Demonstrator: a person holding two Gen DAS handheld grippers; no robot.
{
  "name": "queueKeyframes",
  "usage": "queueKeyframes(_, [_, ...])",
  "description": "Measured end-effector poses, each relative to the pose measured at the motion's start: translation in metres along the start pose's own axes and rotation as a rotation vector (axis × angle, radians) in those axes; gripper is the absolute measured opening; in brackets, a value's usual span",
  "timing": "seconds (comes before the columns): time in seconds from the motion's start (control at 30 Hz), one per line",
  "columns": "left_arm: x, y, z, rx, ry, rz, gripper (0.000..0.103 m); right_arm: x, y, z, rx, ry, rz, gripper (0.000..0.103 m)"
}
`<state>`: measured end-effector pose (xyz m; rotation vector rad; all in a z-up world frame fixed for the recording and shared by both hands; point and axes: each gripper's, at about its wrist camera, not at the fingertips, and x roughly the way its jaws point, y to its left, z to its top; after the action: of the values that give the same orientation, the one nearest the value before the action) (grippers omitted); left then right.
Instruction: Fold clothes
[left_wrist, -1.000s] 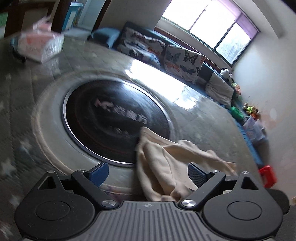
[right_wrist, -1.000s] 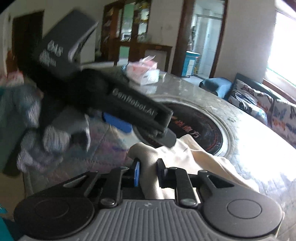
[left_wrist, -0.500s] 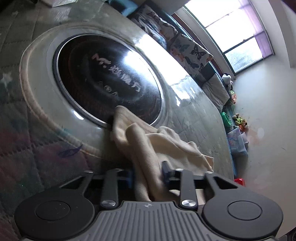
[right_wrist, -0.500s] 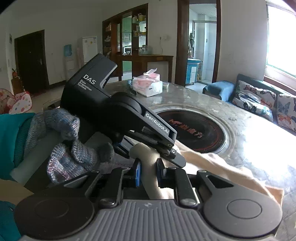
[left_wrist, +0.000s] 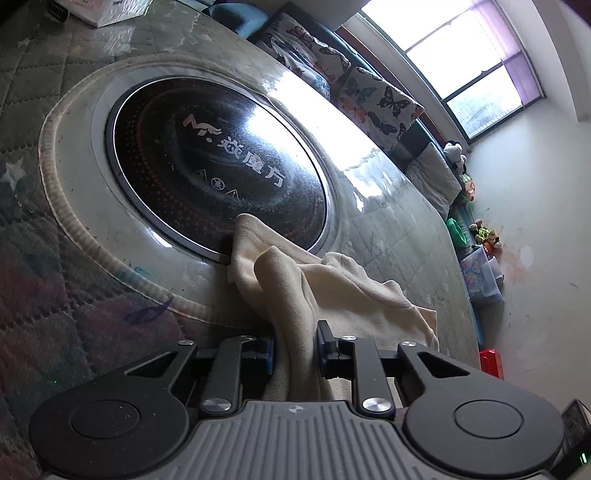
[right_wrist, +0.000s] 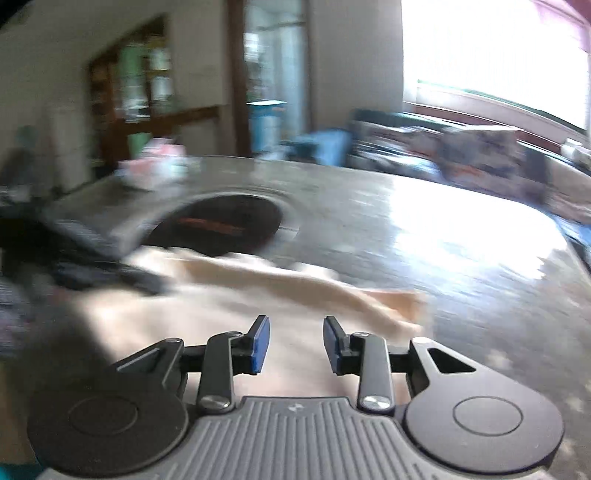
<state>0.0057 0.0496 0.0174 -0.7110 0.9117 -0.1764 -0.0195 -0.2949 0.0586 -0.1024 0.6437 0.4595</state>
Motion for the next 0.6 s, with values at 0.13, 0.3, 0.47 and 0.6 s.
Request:
queueKeyframes(0.13, [0.001, -0.003, 0.000, 0.016, -0.004, 0.008, 0.023, 0.012, -0.037, -0.006, 0.090, 0.015, -0.085, 0.034])
queueKeyframes(0.3, [0.003, -0.006, 0.000, 0.038, -0.004, 0.015, 0.023, 0.020, -0.051, -0.012, 0.107, 0.035, -0.114, 0.034])
queueKeyframes(0.47, [0.004, -0.011, 0.000, 0.076, -0.012, 0.034, 0.023, 0.025, -0.059, -0.012, 0.162, 0.035, -0.087, 0.034])
queueKeyframes(0.6, [0.005, -0.015, 0.001, 0.107, -0.019, 0.057, 0.023, 0.023, -0.058, -0.012, 0.193, 0.034, -0.047, 0.013])
